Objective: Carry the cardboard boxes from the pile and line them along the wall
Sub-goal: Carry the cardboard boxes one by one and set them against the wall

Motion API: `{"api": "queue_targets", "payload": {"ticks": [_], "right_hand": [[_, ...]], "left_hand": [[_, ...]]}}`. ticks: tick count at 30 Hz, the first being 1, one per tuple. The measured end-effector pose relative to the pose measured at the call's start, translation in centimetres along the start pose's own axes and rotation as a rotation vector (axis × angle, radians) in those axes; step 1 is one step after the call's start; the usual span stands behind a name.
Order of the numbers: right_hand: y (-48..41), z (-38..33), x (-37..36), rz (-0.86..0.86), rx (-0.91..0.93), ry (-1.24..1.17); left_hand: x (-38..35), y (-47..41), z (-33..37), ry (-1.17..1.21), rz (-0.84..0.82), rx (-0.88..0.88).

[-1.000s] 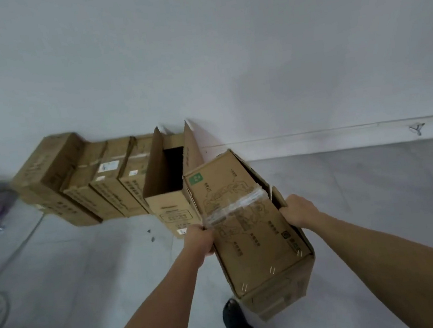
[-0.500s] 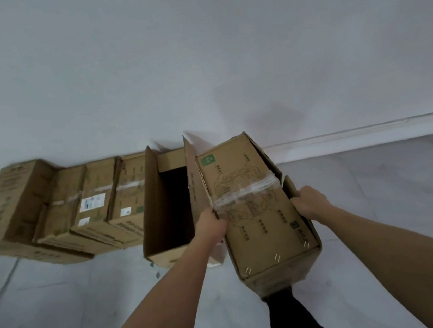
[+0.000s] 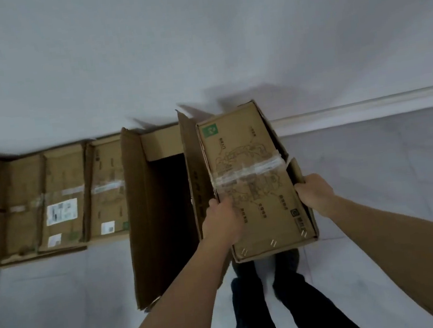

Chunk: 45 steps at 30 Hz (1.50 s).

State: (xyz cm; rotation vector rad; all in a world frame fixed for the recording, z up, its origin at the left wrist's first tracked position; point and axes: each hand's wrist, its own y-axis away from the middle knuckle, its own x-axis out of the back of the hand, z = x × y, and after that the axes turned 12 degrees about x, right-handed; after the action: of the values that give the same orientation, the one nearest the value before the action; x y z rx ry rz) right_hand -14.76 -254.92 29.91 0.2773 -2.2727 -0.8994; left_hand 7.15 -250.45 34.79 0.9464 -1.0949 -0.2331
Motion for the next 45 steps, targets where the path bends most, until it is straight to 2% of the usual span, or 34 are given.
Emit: {"api": "queue_targets", "payload": {"ticks": [3,7,10,16,19,23,26,30,35,39,45], "right_hand": [[-6.5,0.0,-3.1,0.017,-0.024,-0.027],[-11.9,0.3,-6.5,0.047,-0.039,-0.069],[-15.1,1.6,-9.9,0.07,-0.062,-0.132],[-18.0,2.3,-13.3,0.11,0.004,-0.161],[-18.0,2.3,-12.7,0.036,-0.02,-0.246],[-16.6,1.8,-11.4,-0.047,-0.078,-0.439],[-13.8,1.7,-10.4,0.016,-0.097,-0.54],[-6.5,3.7,-8.1,0.067,-0.152,-0.48],[5.7,8.0,-5.2,0.199,-0.307,-0.55],[16.1,12.3,-2.7,0.303,-0.401,-0.614],[29.6,19.8,-1.0,0.534,-0.513,-0.729]], "left_hand": [[-1.1,-6.7,-0.3,-0.229,0.076,-0.046],[-3.0,-12.4,-0.9,-0.367,0.136,-0.16],[-5.1,-16.1,-1.8,-0.384,0.126,-0.197],[-8.2,-19.5,-2.9,-0.345,0.263,-0.162],[-9.0,-19.2,-3.2,-0.349,0.242,-0.161],[-7.3,-18.8,-3.0,-0.373,0.133,-0.159],[-5.2,-18.5,-3.2,-0.421,-0.002,-0.136],[-3.1,-14.8,-2.7,-0.448,-0.156,-0.201],[-3.1,-5.9,-1.1,-0.483,-0.217,-0.314],[-5.1,2.4,0.7,-0.678,-0.295,-0.399],[-9.7,14.9,4.4,-0.898,-0.295,-0.618]]}}
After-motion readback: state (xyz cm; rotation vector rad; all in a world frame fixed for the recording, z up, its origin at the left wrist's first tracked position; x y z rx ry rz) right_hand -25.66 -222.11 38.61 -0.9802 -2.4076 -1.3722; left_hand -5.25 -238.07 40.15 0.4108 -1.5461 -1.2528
